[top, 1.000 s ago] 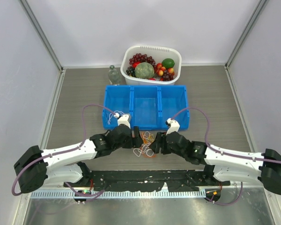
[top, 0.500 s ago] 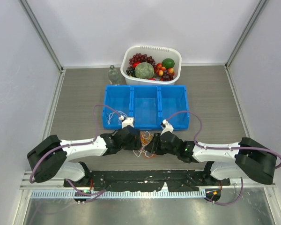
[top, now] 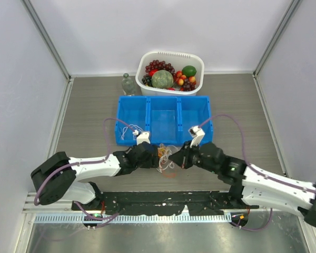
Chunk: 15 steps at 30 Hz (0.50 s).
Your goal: Untangle the cables
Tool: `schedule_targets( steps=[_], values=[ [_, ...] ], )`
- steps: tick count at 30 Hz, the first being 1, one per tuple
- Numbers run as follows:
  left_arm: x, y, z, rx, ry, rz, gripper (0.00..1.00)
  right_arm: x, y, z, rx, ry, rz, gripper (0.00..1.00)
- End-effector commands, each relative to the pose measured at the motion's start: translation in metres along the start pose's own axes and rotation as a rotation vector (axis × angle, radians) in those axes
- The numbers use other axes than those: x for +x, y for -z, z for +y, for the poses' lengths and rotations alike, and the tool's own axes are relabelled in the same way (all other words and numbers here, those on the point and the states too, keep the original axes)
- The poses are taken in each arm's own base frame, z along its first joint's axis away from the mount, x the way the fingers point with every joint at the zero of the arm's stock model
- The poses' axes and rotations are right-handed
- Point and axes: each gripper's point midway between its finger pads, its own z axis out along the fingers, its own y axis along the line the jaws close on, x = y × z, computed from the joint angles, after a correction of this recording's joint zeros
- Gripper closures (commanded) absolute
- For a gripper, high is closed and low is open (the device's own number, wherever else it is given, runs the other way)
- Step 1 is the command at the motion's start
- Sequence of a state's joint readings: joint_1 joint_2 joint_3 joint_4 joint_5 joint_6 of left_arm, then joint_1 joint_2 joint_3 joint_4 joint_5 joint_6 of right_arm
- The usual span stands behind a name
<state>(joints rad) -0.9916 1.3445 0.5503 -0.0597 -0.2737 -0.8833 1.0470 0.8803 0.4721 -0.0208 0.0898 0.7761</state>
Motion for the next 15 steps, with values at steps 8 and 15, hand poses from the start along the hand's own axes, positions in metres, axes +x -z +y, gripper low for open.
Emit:
schedule_targets(
  steps=[8,15],
  values=[
    [0.02,-0.008,0.026,-0.08,-0.012,0.045,0.35,-0.123,0.125,0.059,-0.114,0.247,-0.387,0.99],
    [0.024,-0.007,0.032,-0.094,-0.013,0.049,0.35,-0.167,0.173,0.077,-0.109,0.309,-0.526,0.99]
  ],
)
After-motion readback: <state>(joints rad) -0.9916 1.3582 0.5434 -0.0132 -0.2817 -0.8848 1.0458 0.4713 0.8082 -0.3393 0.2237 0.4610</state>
